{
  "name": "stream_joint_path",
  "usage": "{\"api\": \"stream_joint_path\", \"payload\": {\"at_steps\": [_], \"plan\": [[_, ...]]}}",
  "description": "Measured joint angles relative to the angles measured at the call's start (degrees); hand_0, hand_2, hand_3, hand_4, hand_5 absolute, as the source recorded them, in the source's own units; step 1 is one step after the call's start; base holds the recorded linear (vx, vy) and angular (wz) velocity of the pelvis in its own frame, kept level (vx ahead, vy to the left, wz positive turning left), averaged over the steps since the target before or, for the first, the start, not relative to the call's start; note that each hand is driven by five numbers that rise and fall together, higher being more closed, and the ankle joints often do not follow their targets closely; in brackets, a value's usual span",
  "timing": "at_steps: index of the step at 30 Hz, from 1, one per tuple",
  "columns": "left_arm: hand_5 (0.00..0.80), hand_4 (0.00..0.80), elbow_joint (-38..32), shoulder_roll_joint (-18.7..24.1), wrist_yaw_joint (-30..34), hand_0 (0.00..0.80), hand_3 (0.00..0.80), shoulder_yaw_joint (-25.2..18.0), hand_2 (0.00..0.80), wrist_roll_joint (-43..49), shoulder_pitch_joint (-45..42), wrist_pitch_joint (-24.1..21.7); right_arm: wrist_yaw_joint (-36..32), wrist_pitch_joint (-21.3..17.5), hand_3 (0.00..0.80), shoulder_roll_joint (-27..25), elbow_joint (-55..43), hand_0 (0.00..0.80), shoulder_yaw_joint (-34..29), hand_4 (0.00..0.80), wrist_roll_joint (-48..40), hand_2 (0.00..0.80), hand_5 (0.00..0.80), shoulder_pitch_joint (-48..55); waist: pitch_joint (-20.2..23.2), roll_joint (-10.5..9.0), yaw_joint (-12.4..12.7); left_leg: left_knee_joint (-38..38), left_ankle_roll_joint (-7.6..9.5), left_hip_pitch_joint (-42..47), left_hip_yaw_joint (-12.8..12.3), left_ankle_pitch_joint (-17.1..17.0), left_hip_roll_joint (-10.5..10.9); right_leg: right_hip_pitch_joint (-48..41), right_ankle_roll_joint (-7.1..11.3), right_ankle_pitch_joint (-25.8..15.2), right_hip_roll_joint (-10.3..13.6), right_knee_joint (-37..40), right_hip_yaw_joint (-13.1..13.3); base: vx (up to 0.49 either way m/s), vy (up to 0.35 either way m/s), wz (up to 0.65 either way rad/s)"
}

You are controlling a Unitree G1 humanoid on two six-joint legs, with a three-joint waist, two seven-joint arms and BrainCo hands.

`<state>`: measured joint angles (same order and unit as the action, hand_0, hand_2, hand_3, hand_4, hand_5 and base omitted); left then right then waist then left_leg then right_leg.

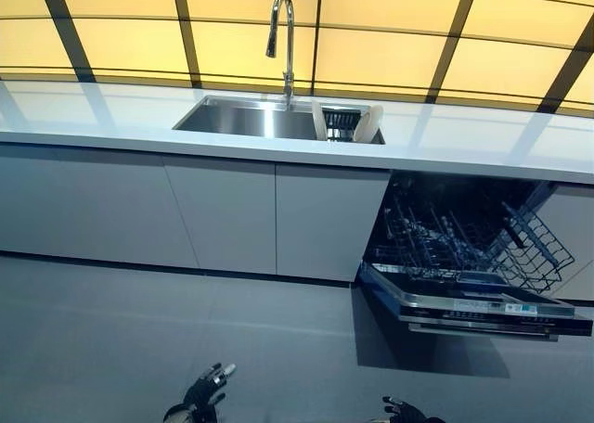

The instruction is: Take plates into dishwasher

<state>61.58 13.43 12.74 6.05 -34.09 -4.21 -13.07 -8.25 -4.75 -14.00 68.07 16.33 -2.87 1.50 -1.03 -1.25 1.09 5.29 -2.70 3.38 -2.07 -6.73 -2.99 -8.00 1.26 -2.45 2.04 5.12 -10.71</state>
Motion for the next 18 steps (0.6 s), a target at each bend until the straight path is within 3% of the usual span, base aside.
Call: {"api": "stream_joint_path", "payload": {"at_steps": [12, 18], "plan": [[0.000, 0.000, 1.10, -0.03, -1.32, 0.000, 0.000, -0.55, 0.000, -0.20, -0.22, -1.47, -0.03, 0.00, 0.000, 0.12, 0.03, 0.000, -0.11, 0.000, 0.19, 0.000, 0.000, 0.93, -0.41, -0.06, -0.15, 0.00, 0.01, 0.07, 0.58, -0.03, 0.08, -0.35, -0.30, 0.24, 0.02, 0.02, -0.66, 0.004, -0.002, 0.02], [0.000, 0.000, 2.89, -0.01, -4.25, 0.000, 0.000, -0.41, 0.000, 6.74, -0.18, -1.13, -0.09, 0.00, 0.000, 0.14, 0.29, 0.000, -0.11, 0.000, 0.69, 0.000, 0.000, 0.94, -0.49, 0.00, -0.16, 0.00, 0.01, 0.05, 0.56, -0.02, 0.09, -0.33, -0.32, 0.25, 0.03, 0.01, -0.66, 0.000, 0.000, 0.00]]}}
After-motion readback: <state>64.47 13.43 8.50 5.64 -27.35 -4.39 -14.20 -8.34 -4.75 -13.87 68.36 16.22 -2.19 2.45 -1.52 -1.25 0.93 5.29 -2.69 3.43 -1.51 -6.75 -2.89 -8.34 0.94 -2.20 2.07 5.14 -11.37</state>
